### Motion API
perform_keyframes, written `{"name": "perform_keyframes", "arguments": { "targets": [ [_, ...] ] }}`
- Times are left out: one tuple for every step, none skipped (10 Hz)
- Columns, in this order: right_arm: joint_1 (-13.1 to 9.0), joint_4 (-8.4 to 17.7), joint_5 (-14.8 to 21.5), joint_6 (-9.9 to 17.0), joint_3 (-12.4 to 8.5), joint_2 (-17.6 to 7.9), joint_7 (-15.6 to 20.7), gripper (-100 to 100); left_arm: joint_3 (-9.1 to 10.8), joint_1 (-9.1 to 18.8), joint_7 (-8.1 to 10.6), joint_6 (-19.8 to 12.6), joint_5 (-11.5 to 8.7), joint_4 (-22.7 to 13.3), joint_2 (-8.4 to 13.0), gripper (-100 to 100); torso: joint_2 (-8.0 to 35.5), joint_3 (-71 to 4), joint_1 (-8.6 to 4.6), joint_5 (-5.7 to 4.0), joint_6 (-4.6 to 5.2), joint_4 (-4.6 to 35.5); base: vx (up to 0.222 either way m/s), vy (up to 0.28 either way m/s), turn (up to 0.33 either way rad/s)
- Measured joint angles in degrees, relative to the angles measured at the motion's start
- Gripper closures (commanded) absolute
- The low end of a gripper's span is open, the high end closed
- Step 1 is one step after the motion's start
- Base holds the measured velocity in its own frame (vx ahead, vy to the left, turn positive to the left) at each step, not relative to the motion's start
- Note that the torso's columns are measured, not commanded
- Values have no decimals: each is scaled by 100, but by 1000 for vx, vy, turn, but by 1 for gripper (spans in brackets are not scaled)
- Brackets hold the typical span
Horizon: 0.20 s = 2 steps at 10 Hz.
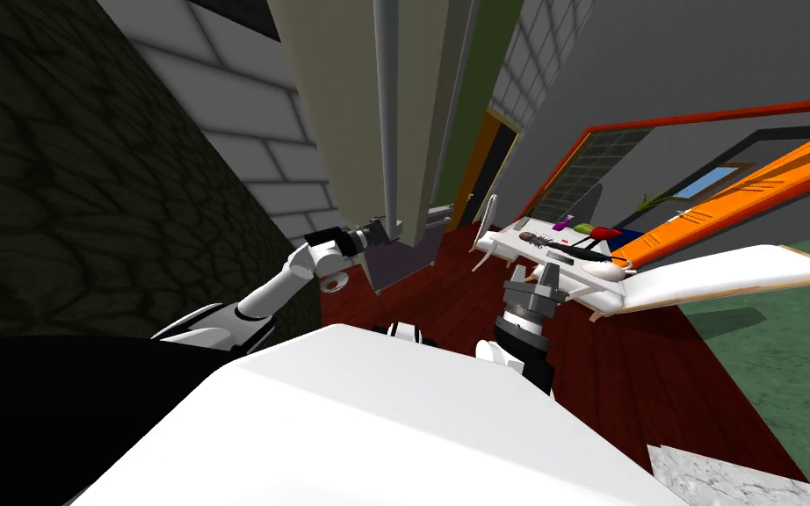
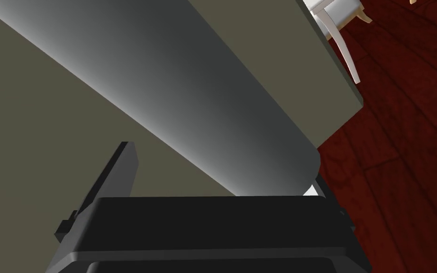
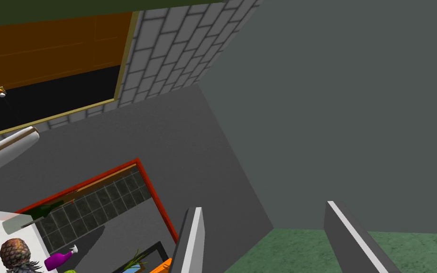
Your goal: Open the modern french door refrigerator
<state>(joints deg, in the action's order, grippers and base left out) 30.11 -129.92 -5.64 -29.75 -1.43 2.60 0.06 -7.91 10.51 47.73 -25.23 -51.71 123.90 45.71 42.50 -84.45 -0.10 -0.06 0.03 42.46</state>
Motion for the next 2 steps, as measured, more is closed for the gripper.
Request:
{"name": "perform_keyframes", "arguments": {
  "targets": [
    [0,0,0,0,0,0,0,0,-2,-6,-1,-6,1,-6,2,0,-8,-4,-2,0,1,-5,0,0,0],
    [0,0,0,0,0,0,0,0,-3,-11,-2,-10,3,-11,4,0,-13,-7,-1,1,1,-9,0,0,0]
  ]
}}
